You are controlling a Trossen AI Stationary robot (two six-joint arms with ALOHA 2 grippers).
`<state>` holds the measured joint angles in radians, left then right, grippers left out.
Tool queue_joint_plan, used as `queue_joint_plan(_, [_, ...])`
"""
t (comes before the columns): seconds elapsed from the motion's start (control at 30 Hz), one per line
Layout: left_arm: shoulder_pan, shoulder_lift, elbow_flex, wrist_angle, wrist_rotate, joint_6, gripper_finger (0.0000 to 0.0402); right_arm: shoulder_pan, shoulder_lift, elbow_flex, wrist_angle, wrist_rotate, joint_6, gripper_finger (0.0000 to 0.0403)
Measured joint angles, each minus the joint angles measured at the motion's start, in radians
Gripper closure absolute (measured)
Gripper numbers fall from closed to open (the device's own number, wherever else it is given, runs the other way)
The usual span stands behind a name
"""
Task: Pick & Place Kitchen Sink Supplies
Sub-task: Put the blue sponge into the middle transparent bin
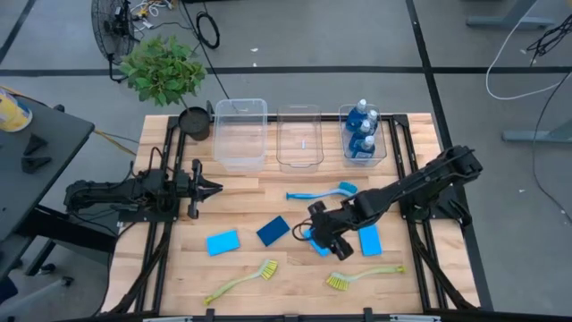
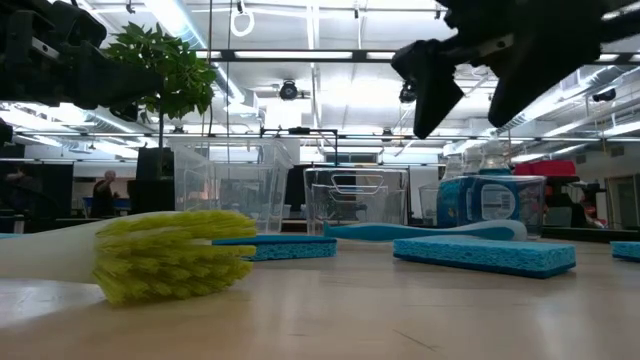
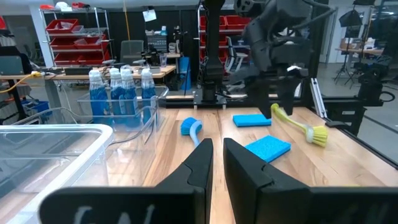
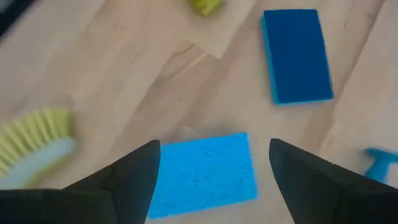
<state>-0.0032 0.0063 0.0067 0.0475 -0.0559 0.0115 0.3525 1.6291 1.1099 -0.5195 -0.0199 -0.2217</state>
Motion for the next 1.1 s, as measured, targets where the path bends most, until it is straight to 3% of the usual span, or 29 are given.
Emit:
queue_joint_plan(0.13, [0.000, 0.000, 0.000, 0.000, 0.000, 0.000, 0.0358, -0.034, 0.012, 0.001, 0.003, 0.002, -0.096, 0.0101])
queue_joint_plan(0.4, [0.000, 0.000, 0.000, 0.000, 0.000, 0.000, 0.0358, -0.075, 0.101, 0.000, -0.008, -0.001, -0.118, 0.0101])
queue_joint_plan(0.57, [0.000, 0.000, 0.000, 0.000, 0.000, 0.000, 0.0358, -0.075, 0.156, 0.001, 0.003, -0.060, -0.181, 0.0101])
queue_joint_plan(0.77, [0.000, 0.000, 0.000, 0.000, 0.000, 0.000, 0.0358, -0.093, 0.165, 0.001, 0.005, -0.062, -0.236, 0.0102])
queue_joint_plan(1.1, [0.000, 0.000, 0.000, 0.000, 0.000, 0.000, 0.0358, -0.153, 0.165, 0.001, 0.010, -0.131, -0.239, 0.0147])
